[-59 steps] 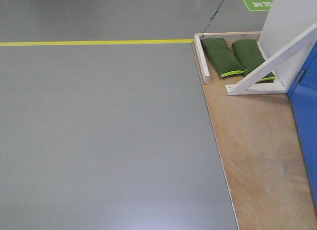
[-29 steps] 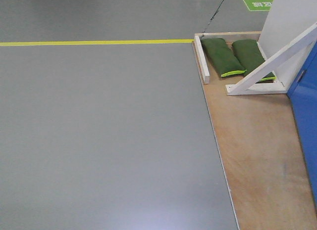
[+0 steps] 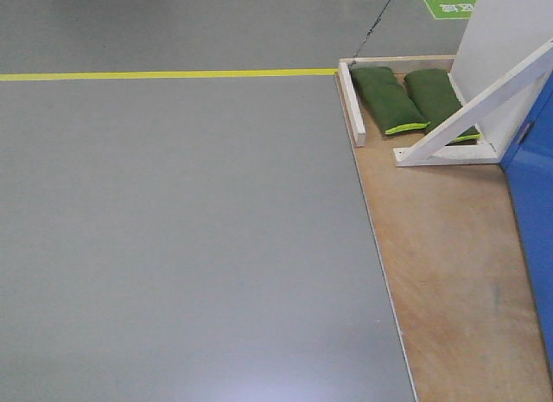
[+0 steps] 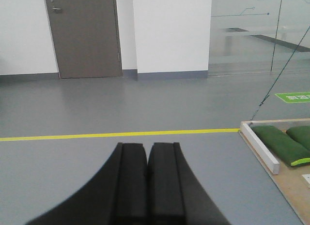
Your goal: Move to blue door and open it
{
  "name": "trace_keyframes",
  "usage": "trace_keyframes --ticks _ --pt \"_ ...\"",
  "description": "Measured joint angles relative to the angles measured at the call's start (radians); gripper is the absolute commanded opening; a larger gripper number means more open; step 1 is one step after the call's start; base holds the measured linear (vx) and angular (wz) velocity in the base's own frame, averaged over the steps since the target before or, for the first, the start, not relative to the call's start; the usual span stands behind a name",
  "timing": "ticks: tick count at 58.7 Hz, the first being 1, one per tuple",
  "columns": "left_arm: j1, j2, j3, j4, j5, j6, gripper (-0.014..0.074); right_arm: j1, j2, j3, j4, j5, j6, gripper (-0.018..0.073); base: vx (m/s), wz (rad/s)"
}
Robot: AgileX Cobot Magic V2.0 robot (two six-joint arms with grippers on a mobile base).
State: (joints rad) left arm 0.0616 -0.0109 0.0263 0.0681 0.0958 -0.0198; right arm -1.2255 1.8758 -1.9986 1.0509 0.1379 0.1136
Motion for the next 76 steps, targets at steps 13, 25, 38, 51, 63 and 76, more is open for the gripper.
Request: trace_keyframes --ticks 13,25,38,51,63,76 --pt "0.000 0.000 0.000 0.000 0.000 0.000 0.0073 -0.007 -0.039 0.000 0.020 0.045 0.002 -0.0001 0.00 0.00" --pt "0.000 0.000 0.000 0.000 0.000 0.000 0.0073 -0.008 -0.071 0.000 0.026 0.072 0.002 -0.0001 0.00 0.00" --pt "0.000 0.000 0.000 0.000 0.000 0.000 0.0073 0.015 -0.078 0.000 0.026 0.062 0.004 -0.0001 0.00 0.00" --pt "0.000 0.000 0.000 0.000 0.000 0.000 0.0073 0.045 -0.080 0.000 0.026 0.060 0.011 -0.0001 0.00 -0.01" --pt "0.000 0.000 0.000 0.000 0.000 0.000 0.0073 0.078 -0.092 0.003 0.046 0.082 0.017 -0.0001 -0.01 -0.03" --pt "0.000 0.000 0.000 0.000 0.000 0.000 0.0073 0.088 -0.124 0.008 0.112 0.225 0.020 -0.0001 0.00 -0.02"
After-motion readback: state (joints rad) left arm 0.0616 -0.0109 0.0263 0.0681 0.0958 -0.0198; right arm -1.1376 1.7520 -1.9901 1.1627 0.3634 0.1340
